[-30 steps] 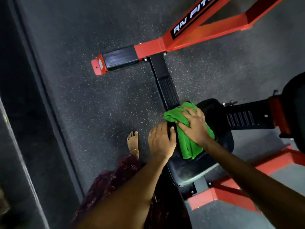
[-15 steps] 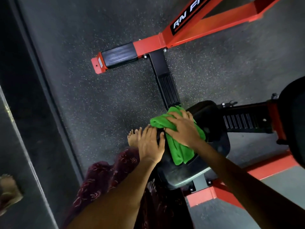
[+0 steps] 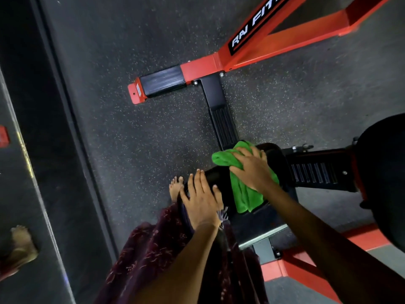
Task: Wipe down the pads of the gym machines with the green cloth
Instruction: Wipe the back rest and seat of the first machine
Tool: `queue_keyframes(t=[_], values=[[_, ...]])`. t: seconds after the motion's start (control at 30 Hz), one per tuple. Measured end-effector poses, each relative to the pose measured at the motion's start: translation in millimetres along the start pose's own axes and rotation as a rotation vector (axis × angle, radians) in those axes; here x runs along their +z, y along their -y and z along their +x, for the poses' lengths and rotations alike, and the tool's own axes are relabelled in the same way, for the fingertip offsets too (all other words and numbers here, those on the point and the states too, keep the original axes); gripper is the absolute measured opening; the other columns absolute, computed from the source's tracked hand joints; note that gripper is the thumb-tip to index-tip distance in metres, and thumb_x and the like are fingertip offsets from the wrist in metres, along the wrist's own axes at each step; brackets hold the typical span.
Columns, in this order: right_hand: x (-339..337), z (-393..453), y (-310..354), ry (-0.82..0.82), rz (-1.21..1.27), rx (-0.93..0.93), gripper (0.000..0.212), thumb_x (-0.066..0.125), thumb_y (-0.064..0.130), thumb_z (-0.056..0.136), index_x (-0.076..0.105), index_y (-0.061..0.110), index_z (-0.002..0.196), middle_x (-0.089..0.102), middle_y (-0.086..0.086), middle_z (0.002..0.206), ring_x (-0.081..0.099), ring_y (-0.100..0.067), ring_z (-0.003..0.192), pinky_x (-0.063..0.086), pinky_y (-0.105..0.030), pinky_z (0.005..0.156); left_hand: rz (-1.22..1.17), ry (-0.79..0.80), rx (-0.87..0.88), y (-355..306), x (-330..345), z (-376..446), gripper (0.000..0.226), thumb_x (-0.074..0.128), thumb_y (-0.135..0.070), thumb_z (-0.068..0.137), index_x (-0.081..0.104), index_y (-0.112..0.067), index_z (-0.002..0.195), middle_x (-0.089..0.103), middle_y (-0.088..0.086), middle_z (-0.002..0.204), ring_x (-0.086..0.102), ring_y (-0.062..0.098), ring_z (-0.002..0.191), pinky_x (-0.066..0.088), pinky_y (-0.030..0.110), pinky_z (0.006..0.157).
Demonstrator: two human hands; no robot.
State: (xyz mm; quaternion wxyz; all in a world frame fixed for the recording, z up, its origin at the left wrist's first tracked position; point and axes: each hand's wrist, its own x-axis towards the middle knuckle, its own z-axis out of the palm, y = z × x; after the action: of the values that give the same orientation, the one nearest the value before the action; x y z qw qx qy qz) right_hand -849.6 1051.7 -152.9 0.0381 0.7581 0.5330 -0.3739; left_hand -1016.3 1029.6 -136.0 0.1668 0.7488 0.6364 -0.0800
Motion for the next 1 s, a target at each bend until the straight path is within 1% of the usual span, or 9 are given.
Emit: queue_keyframes(t=[0.07, 0.13, 0.3, 0.37, 0.53, 0.63, 0.83, 0.93, 1.0], values=[[-5.3, 9.1, -14.3, 0.002, 0.034, 0.094, 0.056, 0.049, 0.048, 0.091, 0.042, 0.026, 0.142, 0.033, 0.004, 0.152, 0.014, -0.030, 0.143, 0.005, -0.056, 0.115, 0.013, 0.002, -0.014, 2.0, 3.3, 2.4, 0.054, 0.034, -0.036, 0.088, 0.058, -0.007, 0.126, 0.063, 0.007, 0.124, 0.055, 0.026, 0.117, 0.026, 0.045, 0.101], [-3.4, 9.4, -9.8, 0.000, 0.028, 0.140, 0.053, 0.051, 0.048, 0.091, 0.044, 0.029, 0.140, 0.033, 0.005, 0.151, 0.013, -0.031, 0.142, 0.006, -0.056, 0.114, 0.019, -0.001, -0.013, 2.1, 5.0, 1.2, 0.055, 0.033, -0.041, 0.090, 0.057, -0.006, 0.126, 0.062, 0.008, 0.124, 0.054, 0.027, 0.117, 0.026, 0.046, 0.101], [10.2, -7.7, 36.1, 0.009, 0.006, -0.100, 0.063, 0.035, 0.057, 0.079, 0.048, 0.033, 0.136, 0.041, 0.007, 0.144, 0.023, -0.029, 0.137, 0.010, -0.054, 0.112, 0.076, -0.033, -0.002, 0.7, 7.2, 2.5, 0.057, 0.035, -0.044, 0.088, 0.063, -0.005, 0.119, 0.064, 0.012, 0.118, 0.059, 0.033, 0.112, 0.028, 0.050, 0.098], [4.7, -3.5, 26.4, 0.037, -0.018, -0.136, 0.061, 0.038, 0.055, 0.083, 0.044, 0.033, 0.139, 0.039, 0.006, 0.146, 0.022, -0.028, 0.138, 0.010, -0.052, 0.112, 0.075, -0.039, -0.006, 0.1, 7.2, 1.8, 0.057, 0.035, -0.044, 0.088, 0.062, -0.005, 0.120, 0.064, 0.012, 0.119, 0.058, 0.033, 0.113, 0.028, 0.049, 0.098], [-19.2, 27.5, -41.2, 0.025, 0.021, 0.063, 0.055, 0.050, 0.047, 0.092, 0.044, 0.024, 0.141, 0.037, 0.000, 0.149, 0.024, -0.028, 0.138, 0.019, -0.052, 0.110, 0.099, -0.041, 0.001, -0.9, 6.9, 2.3, 0.057, 0.035, -0.045, 0.088, 0.061, -0.006, 0.121, 0.064, 0.012, 0.118, 0.058, 0.034, 0.113, 0.026, 0.047, 0.097], [-19.0, 31.5, -38.1, 0.013, -0.021, 0.120, 0.052, 0.049, 0.047, 0.092, 0.047, 0.024, 0.138, 0.040, -0.002, 0.145, 0.026, -0.030, 0.135, 0.021, -0.052, 0.107, 0.111, -0.052, -0.013, -1.0, 7.9, 1.1, 0.057, 0.033, -0.045, 0.090, 0.059, -0.007, 0.124, 0.063, 0.011, 0.120, 0.056, 0.032, 0.115, 0.025, 0.046, 0.099], [-4.5, 16.6, 26.3, 0.076, -0.070, -0.087, 0.049, 0.048, 0.048, 0.090, 0.049, 0.030, 0.136, 0.044, 0.001, 0.142, 0.028, -0.031, 0.133, 0.021, -0.053, 0.106, 0.126, -0.063, -0.005, -0.6, 9.7, 0.8, 0.056, 0.034, -0.045, 0.089, 0.059, -0.007, 0.123, 0.062, 0.011, 0.119, 0.055, 0.032, 0.113, 0.030, 0.048, 0.097], [-13.6, 24.4, 14.8, 0.120, -0.075, -0.131, 0.052, 0.046, 0.050, 0.091, 0.046, 0.029, 0.139, 0.043, 0.000, 0.143, 0.030, -0.030, 0.133, 0.019, -0.055, 0.108, 0.125, -0.082, -0.011, -0.5, 10.8, 0.7, 0.056, 0.034, -0.045, 0.090, 0.059, -0.007, 0.123, 0.062, 0.011, 0.119, 0.054, 0.031, 0.113, 0.030, 0.048, 0.097], [-24.1, 37.8, -10.8, 0.159, -0.069, -0.065, 0.054, 0.046, 0.051, 0.091, 0.044, 0.027, 0.140, 0.043, -0.003, 0.145, 0.031, -0.030, 0.135, 0.017, -0.056, 0.110, 0.117, -0.077, -0.022, -1.0, 10.1, 0.4, 0.057, 0.033, -0.045, 0.090, 0.058, -0.008, 0.125, 0.062, 0.010, 0.120, 0.054, 0.031, 0.115, 0.031, 0.048, 0.099]])
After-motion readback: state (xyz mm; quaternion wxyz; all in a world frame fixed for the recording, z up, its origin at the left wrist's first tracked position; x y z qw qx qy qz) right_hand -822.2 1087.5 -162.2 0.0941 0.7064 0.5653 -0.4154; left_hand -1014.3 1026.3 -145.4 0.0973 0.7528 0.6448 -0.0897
